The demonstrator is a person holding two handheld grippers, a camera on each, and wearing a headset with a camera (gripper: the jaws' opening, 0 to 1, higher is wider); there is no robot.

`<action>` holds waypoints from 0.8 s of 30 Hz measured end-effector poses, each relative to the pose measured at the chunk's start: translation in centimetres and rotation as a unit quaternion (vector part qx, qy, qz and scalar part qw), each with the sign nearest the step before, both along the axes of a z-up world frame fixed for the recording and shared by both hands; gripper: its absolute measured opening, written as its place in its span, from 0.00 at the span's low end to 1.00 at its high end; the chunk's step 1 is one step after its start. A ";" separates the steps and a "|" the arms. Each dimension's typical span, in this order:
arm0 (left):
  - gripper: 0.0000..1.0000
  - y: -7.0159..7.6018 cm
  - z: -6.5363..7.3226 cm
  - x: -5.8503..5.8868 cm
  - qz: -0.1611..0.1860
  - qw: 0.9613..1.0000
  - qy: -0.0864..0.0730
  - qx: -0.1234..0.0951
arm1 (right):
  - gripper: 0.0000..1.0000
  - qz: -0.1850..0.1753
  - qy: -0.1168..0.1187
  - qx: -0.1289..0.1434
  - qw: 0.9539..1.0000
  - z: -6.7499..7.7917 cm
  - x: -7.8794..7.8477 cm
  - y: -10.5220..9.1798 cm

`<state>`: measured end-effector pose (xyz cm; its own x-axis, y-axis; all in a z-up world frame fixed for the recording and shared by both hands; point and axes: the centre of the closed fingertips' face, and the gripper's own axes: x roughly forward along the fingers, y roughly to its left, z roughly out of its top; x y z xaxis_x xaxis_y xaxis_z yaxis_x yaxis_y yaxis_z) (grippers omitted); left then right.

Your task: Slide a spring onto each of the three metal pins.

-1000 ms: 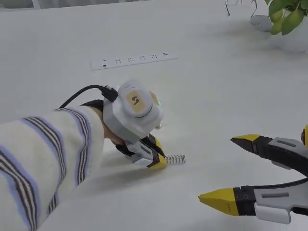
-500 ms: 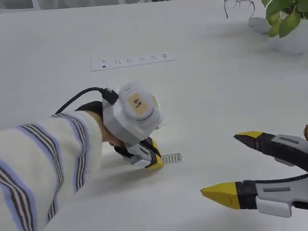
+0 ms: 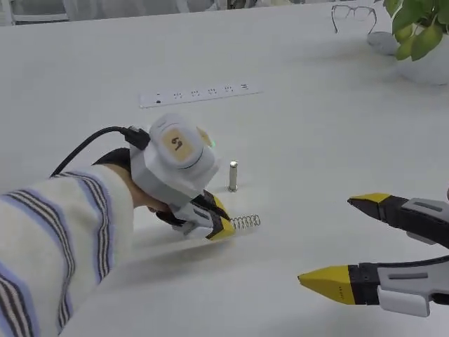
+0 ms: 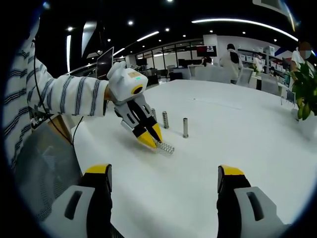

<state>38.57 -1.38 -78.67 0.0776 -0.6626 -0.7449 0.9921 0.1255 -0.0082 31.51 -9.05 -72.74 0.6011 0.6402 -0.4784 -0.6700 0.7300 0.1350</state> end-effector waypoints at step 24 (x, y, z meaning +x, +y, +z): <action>0.02 2.3 4.8 -3.4 0.026 0.996 0.038 -0.071 | 0.73 0.091 0.007 0.023 0.996 1.0 -0.7 3.4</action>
